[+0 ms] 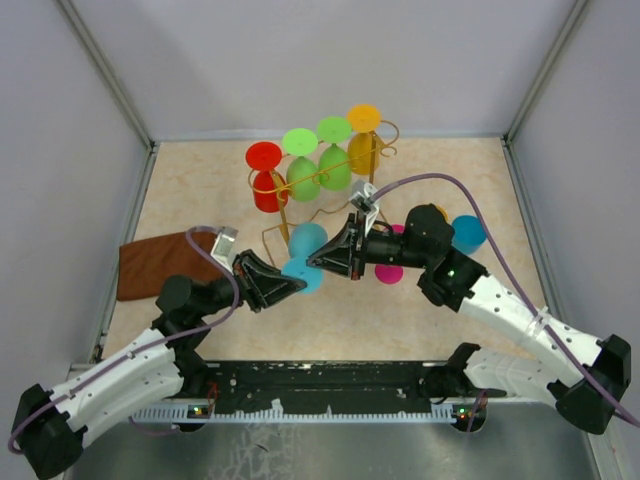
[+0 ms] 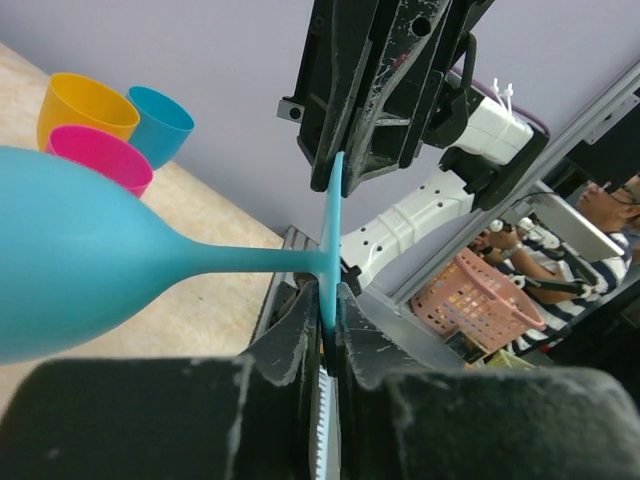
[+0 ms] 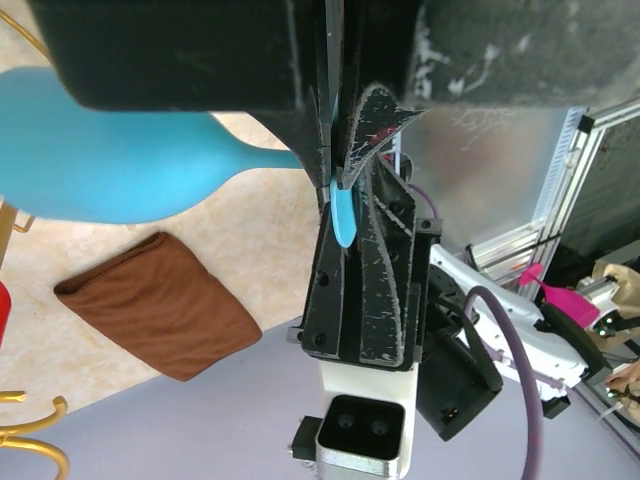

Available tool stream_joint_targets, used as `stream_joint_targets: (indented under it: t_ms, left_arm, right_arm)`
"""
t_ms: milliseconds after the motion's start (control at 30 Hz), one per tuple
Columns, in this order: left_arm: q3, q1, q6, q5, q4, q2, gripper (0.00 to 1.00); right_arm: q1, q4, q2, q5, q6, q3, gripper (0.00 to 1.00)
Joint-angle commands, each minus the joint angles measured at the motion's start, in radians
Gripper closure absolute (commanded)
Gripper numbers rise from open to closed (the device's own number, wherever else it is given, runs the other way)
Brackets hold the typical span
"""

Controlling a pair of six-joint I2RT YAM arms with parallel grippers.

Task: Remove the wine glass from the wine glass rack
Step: Place the wine glass at the center of the board.

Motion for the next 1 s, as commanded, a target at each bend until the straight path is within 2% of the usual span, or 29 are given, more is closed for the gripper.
stream_joint_targets:
  t_ms: [0, 33, 233, 333, 400, 500, 633, 767, 867, 967]
  left_arm:
    - [0.014, 0.002, 0.034, -0.004, 0.011, -0.022, 0.96]
    - [0.012, 0.002, 0.042, 0.000, 0.009, -0.026, 1.00]
    - [-0.019, 0.002, 0.101, 0.020, -0.002, -0.075, 1.00]
    - [-0.030, 0.002, 0.158, 0.075, -0.018, -0.098, 1.00]
    - [-0.034, 0.002, 0.190, 0.125, -0.033, -0.107, 1.00]
    - [-0.041, 0.002, 0.213, 0.214, -0.057, -0.112, 1.00]
    - [-0.048, 0.001, 0.239, 0.392, -0.041, -0.085, 1.00]
    - [-0.048, 0.002, 0.273, 0.475, -0.049, -0.089, 1.00]
    - [-0.054, 0.001, 0.319, 0.488, -0.048, -0.113, 1.00]
    - [-0.054, 0.000, 0.378, 0.505, -0.052, -0.136, 1.00]
  right_arm:
    - [0.011, 0.027, -0.002, -0.012, -0.025, 0.038, 1.00]
    - [0.010, 0.026, -0.003, -0.011, -0.027, 0.038, 0.99]
    - [0.010, 0.018, -0.030, 0.037, -0.043, 0.032, 0.88]
    - [0.011, -0.006, -0.038, 0.056, -0.055, 0.036, 0.74]
    - [0.011, -0.020, -0.046, 0.091, -0.064, 0.039, 0.62]
    - [0.011, -0.040, -0.077, 0.214, -0.076, 0.038, 0.46]
    - [0.008, -0.101, -0.124, 0.396, -0.096, 0.036, 0.32]
    - [-0.037, -0.187, -0.159, 0.524, -0.068, 0.048, 0.23]
    - [-0.150, -0.225, -0.162, 0.462, 0.016, 0.048, 0.22]
    - [-0.265, -0.181, -0.163, 0.285, 0.116, 0.025, 0.22]
